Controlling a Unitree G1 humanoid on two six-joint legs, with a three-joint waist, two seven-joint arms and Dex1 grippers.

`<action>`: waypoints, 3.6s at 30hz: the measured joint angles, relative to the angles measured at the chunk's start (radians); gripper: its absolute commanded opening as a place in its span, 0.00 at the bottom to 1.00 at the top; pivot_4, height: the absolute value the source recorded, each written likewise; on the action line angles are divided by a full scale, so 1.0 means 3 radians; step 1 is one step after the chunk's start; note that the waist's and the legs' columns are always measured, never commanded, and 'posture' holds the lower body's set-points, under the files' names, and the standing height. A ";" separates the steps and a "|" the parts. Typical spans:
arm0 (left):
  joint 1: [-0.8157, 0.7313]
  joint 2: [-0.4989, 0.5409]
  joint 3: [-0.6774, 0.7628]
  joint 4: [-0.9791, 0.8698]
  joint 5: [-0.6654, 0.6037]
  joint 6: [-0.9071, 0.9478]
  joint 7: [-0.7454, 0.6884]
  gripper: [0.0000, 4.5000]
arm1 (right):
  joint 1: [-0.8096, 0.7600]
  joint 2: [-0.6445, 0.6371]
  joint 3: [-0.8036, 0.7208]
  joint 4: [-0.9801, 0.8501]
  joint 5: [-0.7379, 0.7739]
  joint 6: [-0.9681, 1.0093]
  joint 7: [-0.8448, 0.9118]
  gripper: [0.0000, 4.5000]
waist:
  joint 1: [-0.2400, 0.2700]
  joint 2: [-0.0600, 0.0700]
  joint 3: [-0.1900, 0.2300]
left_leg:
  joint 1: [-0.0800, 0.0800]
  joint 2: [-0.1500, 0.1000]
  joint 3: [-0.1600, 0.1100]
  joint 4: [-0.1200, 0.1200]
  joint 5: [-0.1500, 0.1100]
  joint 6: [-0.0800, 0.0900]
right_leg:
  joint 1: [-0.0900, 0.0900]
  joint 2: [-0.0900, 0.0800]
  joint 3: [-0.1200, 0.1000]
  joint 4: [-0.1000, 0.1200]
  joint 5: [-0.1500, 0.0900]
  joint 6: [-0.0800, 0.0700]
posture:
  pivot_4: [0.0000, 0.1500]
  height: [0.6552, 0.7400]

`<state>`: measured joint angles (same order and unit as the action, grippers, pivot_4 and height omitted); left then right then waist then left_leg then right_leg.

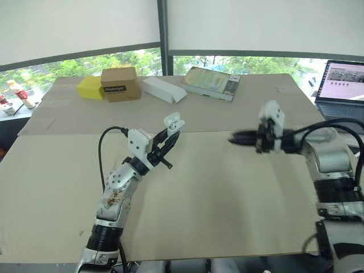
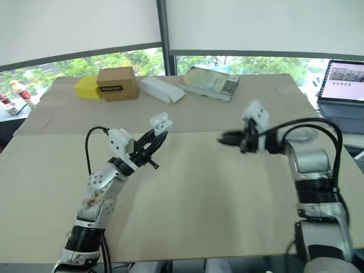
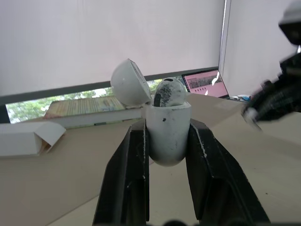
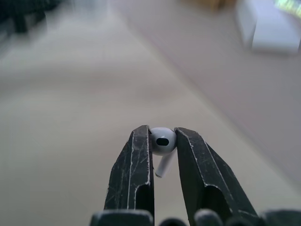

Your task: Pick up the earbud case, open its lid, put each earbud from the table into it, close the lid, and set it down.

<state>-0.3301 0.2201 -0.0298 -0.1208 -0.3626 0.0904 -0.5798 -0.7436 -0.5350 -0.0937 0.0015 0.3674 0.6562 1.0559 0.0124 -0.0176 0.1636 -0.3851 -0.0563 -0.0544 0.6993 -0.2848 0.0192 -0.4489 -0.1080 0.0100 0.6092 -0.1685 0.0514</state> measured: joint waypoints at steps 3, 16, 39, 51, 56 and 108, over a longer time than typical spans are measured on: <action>-0.0094 0.0019 0.0023 -0.0012 -0.0135 0.0161 -0.0068 0.13 | -0.0027 0.0408 -0.0068 -0.0502 0.0316 0.0430 -0.0544 0.08 | 0.0037 0.0000 0.0000 | -0.0021 -0.0011 -0.0001 0.0013 0.0001 0.0000 | -0.0024 -0.0009 -0.0001 0.0007 0.0002 0.0003 | 1.00 1.00; -0.0279 0.0031 0.0041 -0.0095 -0.0503 0.0590 -0.0237 0.13 | 0.0240 0.1055 -0.0069 -0.1145 0.0664 0.0552 -0.1666 0.08 | -0.0053 0.0000 0.0000 | -0.0010 -0.0011 0.0003 0.0010 0.0000 0.0016 | -0.0022 0.0000 0.0003 0.0010 0.0007 -0.0001 | 1.00 1.00; -0.0309 0.0025 -0.0016 -0.0139 -0.0486 0.0571 -0.0269 0.13 | 0.0448 0.0724 0.0249 -0.1096 0.0430 0.0074 -0.1638 0.44 | -0.0083 0.0000 0.0000 | -0.0009 -0.0010 0.0006 0.0007 0.0000 0.0018 | -0.0021 0.0000 0.0005 0.0007 0.0007 -0.0001 | 1.00 1.00; -0.0310 0.0041 -0.0006 -0.0139 -0.0424 0.0560 -0.0273 0.13 | 0.0548 0.0212 0.0103 -0.1183 0.0884 0.0295 -0.1283 0.51 | -0.0053 0.0000 0.0000 | -0.0010 -0.0011 0.0006 0.0008 -0.0004 0.0026 | -0.0018 0.0000 0.0004 0.0004 0.0007 0.0000 | 1.00 1.00; -0.0310 0.0174 -0.0043 -0.0140 -0.0381 0.0581 -0.0457 0.13 | 0.0664 -0.0051 -0.0064 -0.1036 0.0937 0.0364 -0.1159 0.46 | -0.0072 0.0000 0.0000 | -0.0006 -0.0008 0.0010 0.0008 -0.0005 0.0026 | -0.0016 0.0002 0.0006 0.0005 0.0007 -0.0001 | 1.00 1.00; -0.0503 -0.0523 0.1405 0.0389 -0.2138 0.4091 0.1872 0.24 | 0.1407 -0.0407 0.0368 -0.0971 0.0349 -0.0698 -0.0268 0.99 | -0.0067 -0.0004 0.0000 | 0.0001 -0.0006 0.0014 0.0010 0.0000 0.0017 | -0.0014 0.0004 0.0013 0.0008 0.0007 -0.0001 | 1.00 1.00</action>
<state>-0.4811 0.0633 0.3918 -0.0042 -1.0041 1.3176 -0.0181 -0.3215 -0.6570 0.0166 -0.2899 0.4723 0.4468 0.9755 -0.0078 -0.0186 0.1637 -0.3848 -0.0581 -0.0503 0.7023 -0.2847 0.0241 -0.4532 -0.1068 0.0138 0.6116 -0.1663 0.0512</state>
